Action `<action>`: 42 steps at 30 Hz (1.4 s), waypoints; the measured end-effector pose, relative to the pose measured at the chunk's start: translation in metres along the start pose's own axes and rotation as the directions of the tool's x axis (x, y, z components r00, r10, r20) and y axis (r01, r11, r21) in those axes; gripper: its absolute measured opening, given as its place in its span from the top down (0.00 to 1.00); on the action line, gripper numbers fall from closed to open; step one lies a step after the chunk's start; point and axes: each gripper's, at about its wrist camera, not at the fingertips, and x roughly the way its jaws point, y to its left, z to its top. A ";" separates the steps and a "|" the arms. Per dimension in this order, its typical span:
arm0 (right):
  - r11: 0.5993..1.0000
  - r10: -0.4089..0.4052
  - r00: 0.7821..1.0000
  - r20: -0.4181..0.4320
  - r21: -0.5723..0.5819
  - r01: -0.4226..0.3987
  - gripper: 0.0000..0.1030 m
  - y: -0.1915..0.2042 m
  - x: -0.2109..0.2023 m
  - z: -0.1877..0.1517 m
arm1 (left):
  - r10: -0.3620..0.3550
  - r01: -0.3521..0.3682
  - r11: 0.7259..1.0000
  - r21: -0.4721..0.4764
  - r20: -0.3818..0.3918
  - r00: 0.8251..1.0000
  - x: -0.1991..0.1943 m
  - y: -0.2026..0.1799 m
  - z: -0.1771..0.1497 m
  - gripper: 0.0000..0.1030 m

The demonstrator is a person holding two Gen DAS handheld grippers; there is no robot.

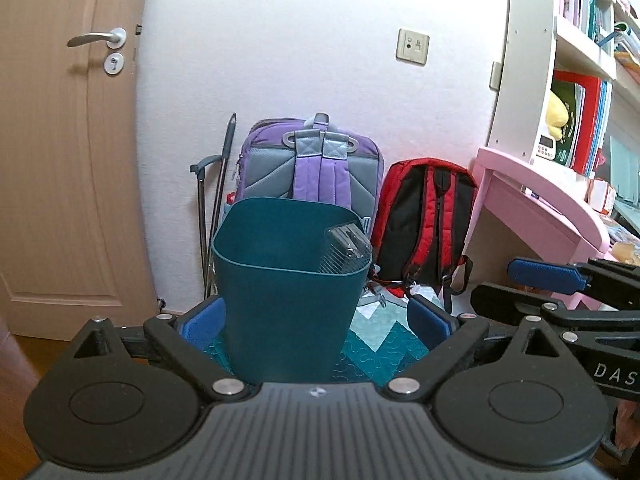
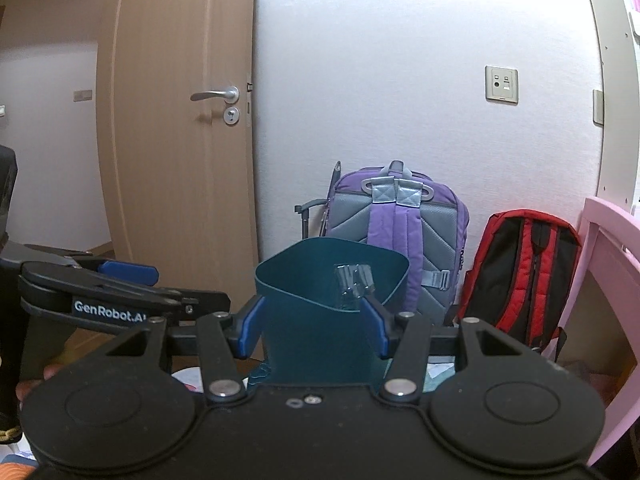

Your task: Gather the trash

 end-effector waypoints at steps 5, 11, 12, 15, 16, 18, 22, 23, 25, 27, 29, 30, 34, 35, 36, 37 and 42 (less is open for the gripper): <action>1.000 0.013 1.000 0.014 0.012 -0.013 0.49 0.004 -0.009 -0.008 | 0.019 -0.019 1.000 -0.008 0.016 1.000 -0.010 0.000 -0.008 0.05; 1.000 0.021 1.000 0.022 0.011 -0.021 0.49 0.009 -0.015 -0.013 | 0.032 -0.032 0.999 0.003 0.013 0.999 -0.014 -0.002 -0.017 0.05; 1.000 0.023 1.000 0.021 0.011 -0.024 0.49 0.009 -0.015 -0.014 | 0.037 -0.037 0.999 0.007 0.012 0.999 -0.014 -0.002 -0.018 0.05; 0.999 0.029 0.999 0.016 0.019 -0.030 0.49 0.010 -0.016 -0.016 | 0.035 -0.036 0.999 0.014 0.003 0.999 -0.014 -0.004 -0.021 0.05; 0.999 0.029 0.999 0.015 0.020 -0.030 0.49 0.010 -0.016 -0.017 | 0.037 -0.037 0.999 0.012 0.003 0.999 -0.015 -0.004 -0.022 0.05; 0.999 0.029 0.999 0.013 0.022 -0.030 0.49 0.010 -0.017 -0.018 | 0.033 -0.034 0.999 0.015 0.005 0.999 -0.016 -0.005 -0.023 0.05; 0.999 0.029 1.000 0.012 0.031 -0.029 0.49 0.010 -0.017 -0.021 | 0.030 -0.031 0.999 0.015 0.004 1.000 -0.019 -0.006 -0.024 0.05; 0.999 0.030 0.999 0.012 0.034 -0.031 0.49 0.010 -0.018 -0.022 | 0.033 -0.033 0.999 0.013 0.007 0.999 -0.020 -0.005 -0.024 0.05; 0.999 0.032 0.999 0.009 0.039 -0.033 0.49 0.010 -0.018 -0.024 | 0.029 -0.029 0.999 0.011 0.010 1.000 -0.022 -0.006 -0.025 0.05; 0.999 0.032 0.999 0.005 0.043 -0.032 0.49 0.010 -0.018 -0.026 | 0.026 -0.026 1.000 0.015 0.010 1.000 -0.023 -0.007 -0.026 0.05; 0.998 0.033 0.999 0.004 0.049 -0.033 0.49 0.011 -0.019 -0.027 | 0.024 -0.024 1.000 0.020 0.009 1.000 -0.023 -0.007 -0.026 0.05; 0.998 0.035 0.999 0.005 0.051 -0.035 0.49 0.011 -0.020 -0.027 | 0.026 -0.026 0.999 0.022 0.010 1.000 -0.023 -0.007 -0.027 0.05; 0.998 0.036 0.999 0.007 0.052 -0.036 0.49 0.012 -0.022 -0.027 | 0.028 -0.028 0.999 0.030 0.016 0.999 -0.025 -0.008 -0.027 0.05; 0.998 0.037 0.999 0.006 0.052 -0.037 0.49 0.011 -0.022 -0.027 | 0.028 -0.029 0.999 0.032 0.017 0.999 -0.025 -0.009 -0.027 0.05; 0.998 0.038 0.999 0.007 0.053 -0.038 0.49 0.012 -0.022 -0.028 | 0.028 -0.029 0.999 0.033 0.018 0.999 -0.026 -0.009 -0.027 0.05; 0.998 0.036 0.999 0.008 0.052 -0.037 0.49 0.011 -0.023 -0.028 | 0.028 -0.029 0.999 0.032 0.019 0.999 -0.026 -0.009 -0.027 0.05; 0.998 0.036 0.999 0.008 0.051 -0.036 0.49 0.011 -0.022 -0.028 | 0.030 -0.030 0.999 0.033 0.025 0.999 -0.028 -0.009 -0.027 0.05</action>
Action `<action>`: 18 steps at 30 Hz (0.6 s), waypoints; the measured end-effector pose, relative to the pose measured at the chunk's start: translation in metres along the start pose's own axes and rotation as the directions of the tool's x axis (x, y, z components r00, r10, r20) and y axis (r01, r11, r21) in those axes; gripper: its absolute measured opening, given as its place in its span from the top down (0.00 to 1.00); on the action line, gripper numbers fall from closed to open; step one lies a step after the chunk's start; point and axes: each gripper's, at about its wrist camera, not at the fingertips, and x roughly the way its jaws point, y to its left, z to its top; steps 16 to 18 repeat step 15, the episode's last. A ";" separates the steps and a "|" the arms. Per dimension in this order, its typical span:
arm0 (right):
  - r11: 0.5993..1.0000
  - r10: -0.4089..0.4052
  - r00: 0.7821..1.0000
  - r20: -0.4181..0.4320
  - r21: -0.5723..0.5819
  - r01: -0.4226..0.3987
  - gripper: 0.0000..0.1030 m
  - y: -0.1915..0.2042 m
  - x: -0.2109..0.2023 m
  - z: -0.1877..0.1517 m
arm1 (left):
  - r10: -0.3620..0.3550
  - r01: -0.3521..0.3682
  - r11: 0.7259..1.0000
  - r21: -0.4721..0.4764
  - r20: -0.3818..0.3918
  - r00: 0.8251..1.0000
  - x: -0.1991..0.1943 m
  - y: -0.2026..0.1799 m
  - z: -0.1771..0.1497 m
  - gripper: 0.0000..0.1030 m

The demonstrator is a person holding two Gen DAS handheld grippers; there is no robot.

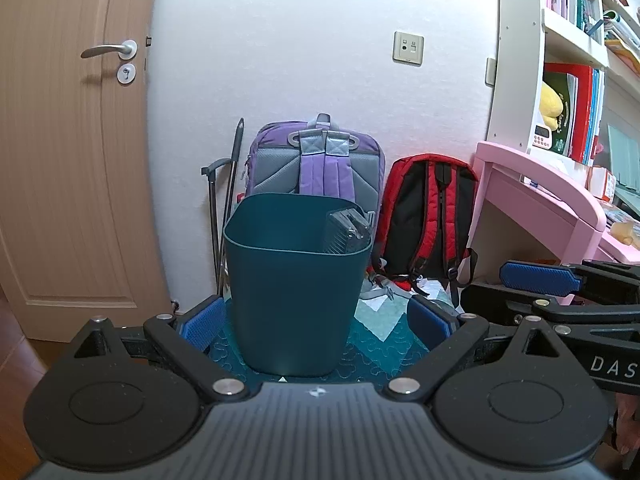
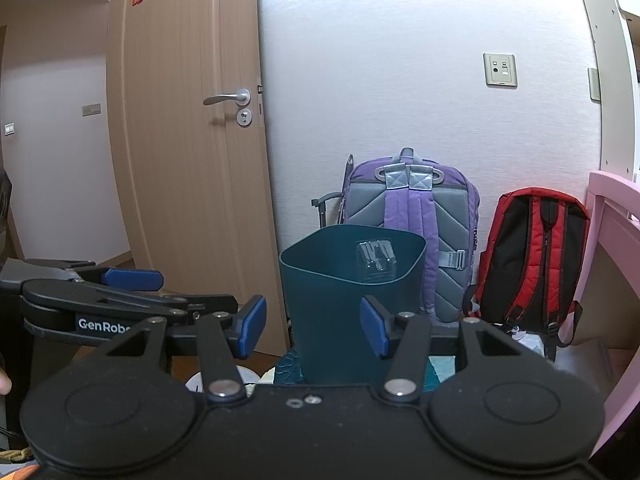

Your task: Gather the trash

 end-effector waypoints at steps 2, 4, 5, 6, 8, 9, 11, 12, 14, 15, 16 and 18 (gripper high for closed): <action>1.000 0.002 1.000 0.000 0.001 -0.002 0.49 -0.001 0.000 0.000 | 0.000 0.000 1.000 0.002 0.002 1.000 -0.001 -0.001 0.000 0.05; 1.000 0.001 1.000 0.000 0.002 -0.001 0.49 -0.001 0.000 0.000 | 0.002 -0.002 1.000 0.001 0.002 1.000 -0.001 -0.001 0.000 0.05; 1.000 0.001 1.000 -0.002 0.005 -0.001 0.49 -0.001 0.000 0.000 | 0.002 -0.002 1.000 0.001 0.001 1.000 0.000 -0.001 0.000 0.05; 1.000 0.002 1.000 -0.003 0.007 -0.002 0.49 0.000 0.000 0.000 | 0.002 -0.002 1.000 0.000 0.000 1.000 -0.001 -0.001 -0.001 0.05; 1.000 0.002 1.000 -0.006 0.010 -0.002 0.49 0.002 -0.001 -0.002 | 0.003 -0.003 1.000 0.002 0.001 1.000 -0.001 -0.001 -0.001 0.05; 1.000 0.003 1.000 -0.007 0.011 -0.002 0.49 0.002 -0.001 -0.002 | 0.004 -0.004 1.000 0.003 0.002 1.000 -0.001 -0.001 -0.001 0.05; 1.000 0.003 1.000 -0.009 0.013 -0.003 0.49 0.003 -0.001 -0.003 | 0.011 -0.011 1.000 0.005 0.009 1.000 -0.002 -0.001 -0.001 0.05; 1.000 0.002 1.000 -0.010 0.013 -0.002 0.49 0.004 -0.002 -0.004 | 0.010 -0.010 1.000 0.007 0.011 1.000 -0.002 -0.001 -0.001 0.05; 1.000 0.001 1.000 -0.012 0.018 -0.001 0.49 0.004 -0.002 -0.005 | 0.009 -0.009 1.000 0.005 0.011 1.000 -0.001 0.000 -0.001 0.05; 1.000 0.001 1.000 -0.014 0.021 -0.001 0.49 0.004 -0.001 -0.005 | 0.007 -0.007 1.000 0.003 0.009 1.000 -0.001 0.000 -0.001 0.05; 1.000 0.001 1.000 -0.014 0.021 -0.001 0.49 0.004 -0.001 -0.005 | 0.007 -0.007 1.000 0.003 0.009 1.000 -0.001 0.000 -0.001 0.05; 1.000 0.001 1.000 -0.014 0.021 -0.001 0.49 0.004 -0.001 -0.005 | 0.007 -0.007 1.000 0.003 0.009 1.000 -0.001 0.000 -0.001 0.05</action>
